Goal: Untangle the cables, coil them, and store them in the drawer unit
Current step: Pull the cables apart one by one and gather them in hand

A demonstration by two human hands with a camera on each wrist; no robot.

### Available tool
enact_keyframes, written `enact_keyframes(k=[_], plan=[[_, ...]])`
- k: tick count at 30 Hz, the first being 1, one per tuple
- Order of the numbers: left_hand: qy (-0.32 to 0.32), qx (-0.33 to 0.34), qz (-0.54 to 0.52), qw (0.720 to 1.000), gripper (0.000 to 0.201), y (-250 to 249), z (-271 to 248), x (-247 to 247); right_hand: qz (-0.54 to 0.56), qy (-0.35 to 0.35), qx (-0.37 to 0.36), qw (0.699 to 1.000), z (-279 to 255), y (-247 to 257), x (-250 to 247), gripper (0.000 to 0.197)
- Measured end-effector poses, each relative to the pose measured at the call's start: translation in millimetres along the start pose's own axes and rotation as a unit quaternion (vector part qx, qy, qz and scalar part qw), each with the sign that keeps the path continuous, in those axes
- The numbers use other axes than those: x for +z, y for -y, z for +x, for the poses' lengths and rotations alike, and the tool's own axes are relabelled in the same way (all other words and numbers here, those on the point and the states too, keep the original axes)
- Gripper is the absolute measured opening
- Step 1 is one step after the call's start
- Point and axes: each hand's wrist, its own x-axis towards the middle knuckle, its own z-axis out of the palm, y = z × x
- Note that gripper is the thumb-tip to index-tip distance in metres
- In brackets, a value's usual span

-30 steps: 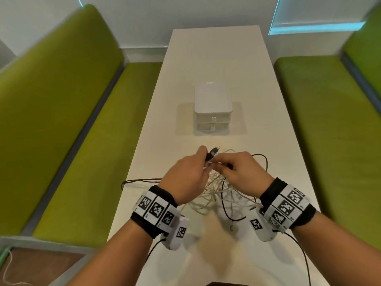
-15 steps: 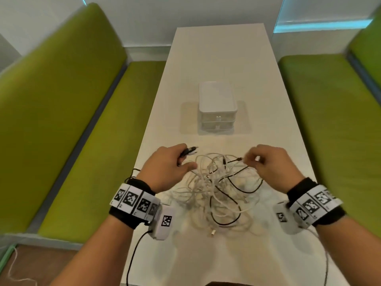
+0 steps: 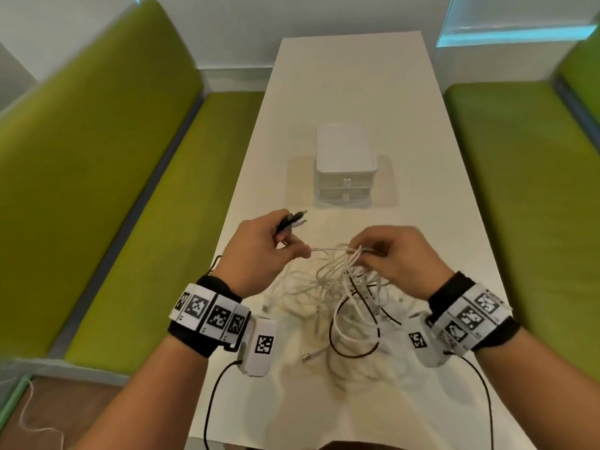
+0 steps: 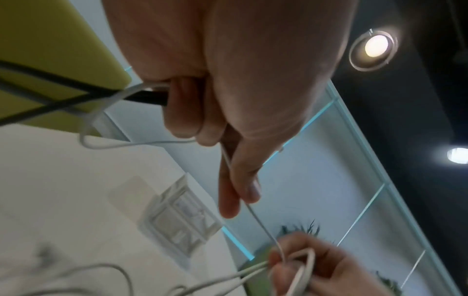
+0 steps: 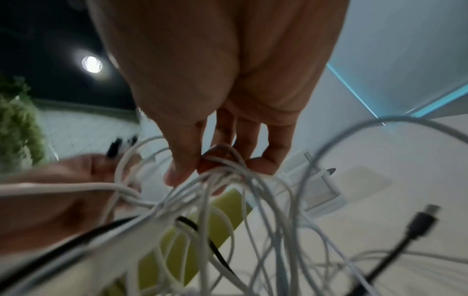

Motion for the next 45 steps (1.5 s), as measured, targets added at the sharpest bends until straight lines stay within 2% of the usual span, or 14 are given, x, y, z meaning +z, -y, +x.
enact_keyframes(k=[4, 8, 11, 15, 16, 21, 24, 26, 29, 32, 36, 38, 42, 45], plan=[[-0.019, -0.062, 0.127, 0.99, 0.023, 22.4, 0.0, 8.2, 0.117, -0.08, -0.017, 0.99, -2.5, 9.3, -17.6, 0.021], [-0.118, -0.065, 0.128, 0.983, 0.04, 20.0, 4.7, 2.9, 0.188, -0.017, -0.079, 0.979, -16.0, -5.6, -29.6, 0.051], [-0.159, -0.063, 0.125, 0.977, 0.041, 15.2, 8.8, -7.5, 0.037, 0.002, -0.031, 0.999, -20.9, -22.1, -28.3, 0.076], [-0.154, -0.062, 0.068, 0.984, 0.041, 7.3, 5.2, -3.9, -0.303, 0.025, 0.054, 0.951, -13.5, -28.4, -25.9, 0.025], [-0.146, -0.06, 0.051, 0.986, 0.04, 3.6, 3.6, -1.3, -0.339, 0.048, 0.066, 0.937, -11.3, -24.2, -24.6, 0.027], [-0.069, -0.036, 0.014, 0.997, 0.038, -13.0, -2.4, 10.3, -0.085, -0.05, -0.07, 0.993, -6.4, 7.4, -11.4, 0.03], [-0.068, 0.003, -0.048, 0.997, 0.035, -25.0, -7.2, 10.1, 0.02, 0.019, -0.083, 0.996, -1.7, 29.2, 9.6, 0.03], [-0.096, 0.035, -0.1, 0.99, 0.028, -30.5, -7.0, 3.5, -0.004, 0.094, -0.04, 0.995, 2.2, 28.3, 25.9, 0.006], [-0.182, 0.06, -0.162, 0.968, 0.036, -31.1, -5.0, -15.6, -0.121, 0.145, 0.021, 0.982, 7.1, 9.2, 32.2, 0.044], [-0.218, 0.035, -0.106, 0.969, 0.045, -17.5, -4.9, -30.6, -0.177, 0.125, 0.03, 0.976, 6.6, 2.2, 21.8, 0.017], [-0.144, -0.06, 0.145, 0.977, 0.031, 12.7, -1.0, -34.1, 0.003, 0.033, 0.019, 0.999, 1.6, 6.9, 8.3, 0.007], [-0.089, -0.068, 0.209, 0.971, 0.019, 17.3, -0.1, -25.3, -0.004, 0.026, 0.026, 0.999, -0.8, 9.1, 5.7, 0.021], [0.004, 0.02, 0.194, 0.981, 0.017, 0.1, -4.6, 18.1, -0.216, 0.077, -0.01, 0.973, -4.3, 5.0, 15.1, 0.029], [0.104, 0.052, 0.114, 0.987, 0.009, -11.2, -8.5, 46.1, -0.199, 0.073, -0.064, 0.975, -4.4, 7.9, 20.2, 0.028]])
